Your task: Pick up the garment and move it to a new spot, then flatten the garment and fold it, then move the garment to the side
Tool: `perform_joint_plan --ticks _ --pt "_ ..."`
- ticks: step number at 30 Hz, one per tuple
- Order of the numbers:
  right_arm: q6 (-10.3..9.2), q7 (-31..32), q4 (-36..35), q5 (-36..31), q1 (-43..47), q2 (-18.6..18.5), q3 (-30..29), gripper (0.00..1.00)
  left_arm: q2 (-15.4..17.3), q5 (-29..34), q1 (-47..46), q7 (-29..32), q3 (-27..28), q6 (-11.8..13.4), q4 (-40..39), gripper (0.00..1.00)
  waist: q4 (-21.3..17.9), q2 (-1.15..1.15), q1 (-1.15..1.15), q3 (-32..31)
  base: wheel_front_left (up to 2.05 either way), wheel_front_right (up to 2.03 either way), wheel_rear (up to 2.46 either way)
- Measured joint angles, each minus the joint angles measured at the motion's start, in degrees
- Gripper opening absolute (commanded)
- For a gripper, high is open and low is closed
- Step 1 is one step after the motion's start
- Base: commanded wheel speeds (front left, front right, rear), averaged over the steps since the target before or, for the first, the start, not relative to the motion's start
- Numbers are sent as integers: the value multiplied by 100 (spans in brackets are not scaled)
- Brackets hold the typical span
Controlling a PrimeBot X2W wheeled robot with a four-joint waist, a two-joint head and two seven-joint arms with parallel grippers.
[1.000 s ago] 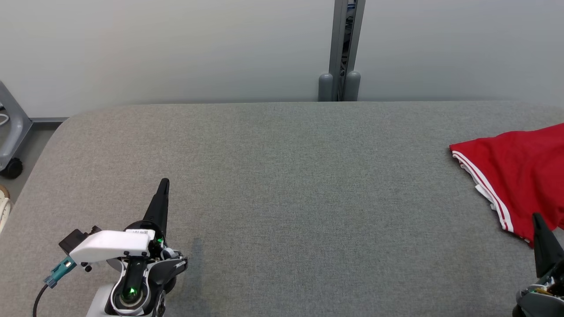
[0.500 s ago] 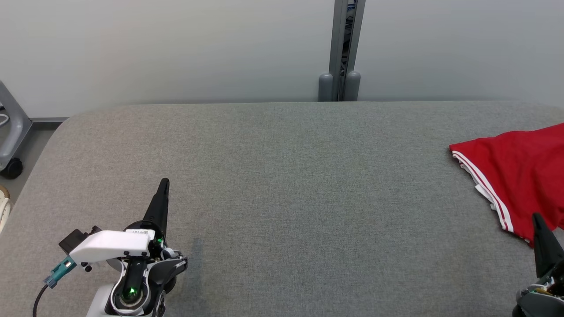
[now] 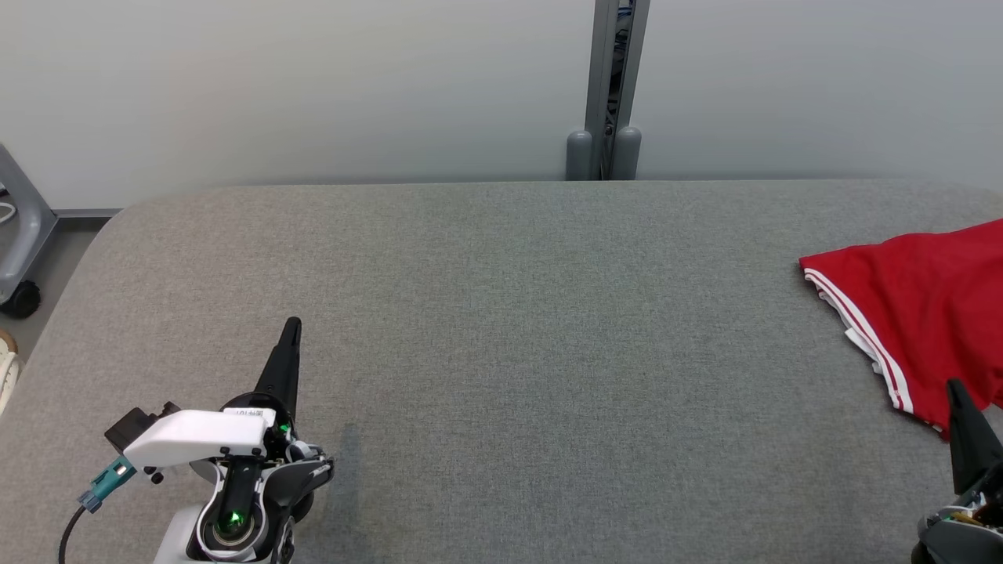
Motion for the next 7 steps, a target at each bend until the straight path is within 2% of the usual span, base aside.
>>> perform_joint_plan --ticks 7 --pt "0 0 0 0 0 0 0 0 0 0 0 0 0 0 0 0 0 0 0 0 0 0 0"
